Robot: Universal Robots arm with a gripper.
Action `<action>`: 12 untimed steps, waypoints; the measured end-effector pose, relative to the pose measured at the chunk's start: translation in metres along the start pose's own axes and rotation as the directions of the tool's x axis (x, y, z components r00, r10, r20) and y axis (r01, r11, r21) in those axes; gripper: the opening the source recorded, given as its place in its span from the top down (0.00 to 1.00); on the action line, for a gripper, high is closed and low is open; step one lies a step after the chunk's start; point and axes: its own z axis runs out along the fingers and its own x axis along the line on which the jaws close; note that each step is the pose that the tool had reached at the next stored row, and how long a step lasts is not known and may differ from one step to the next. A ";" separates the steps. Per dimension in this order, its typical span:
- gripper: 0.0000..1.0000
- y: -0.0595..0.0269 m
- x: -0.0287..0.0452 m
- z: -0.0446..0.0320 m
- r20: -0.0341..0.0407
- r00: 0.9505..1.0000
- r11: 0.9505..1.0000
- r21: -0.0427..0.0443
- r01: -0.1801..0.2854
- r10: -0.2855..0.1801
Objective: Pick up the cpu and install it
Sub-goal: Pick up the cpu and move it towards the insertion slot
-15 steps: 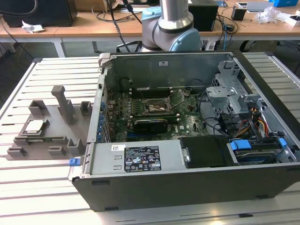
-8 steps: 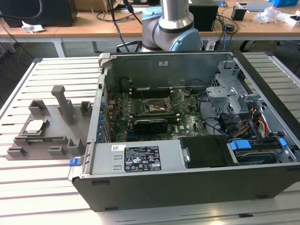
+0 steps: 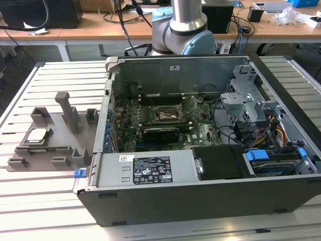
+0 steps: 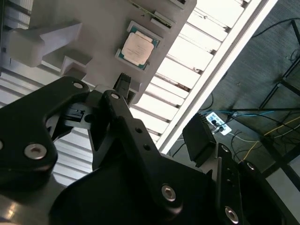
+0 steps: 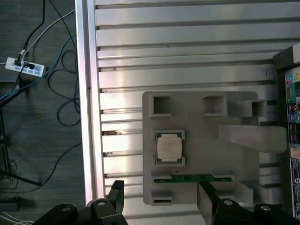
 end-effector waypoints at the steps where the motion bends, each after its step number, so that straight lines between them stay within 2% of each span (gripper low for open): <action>1: 0.28 0.0000 0.0000 0.0014 0.000 1.000 1.000 0.000 0.000 0.000; 12: 0.28 -0.0002 0.0002 0.0090 0.000 1.000 1.000 0.000 0.000 0.000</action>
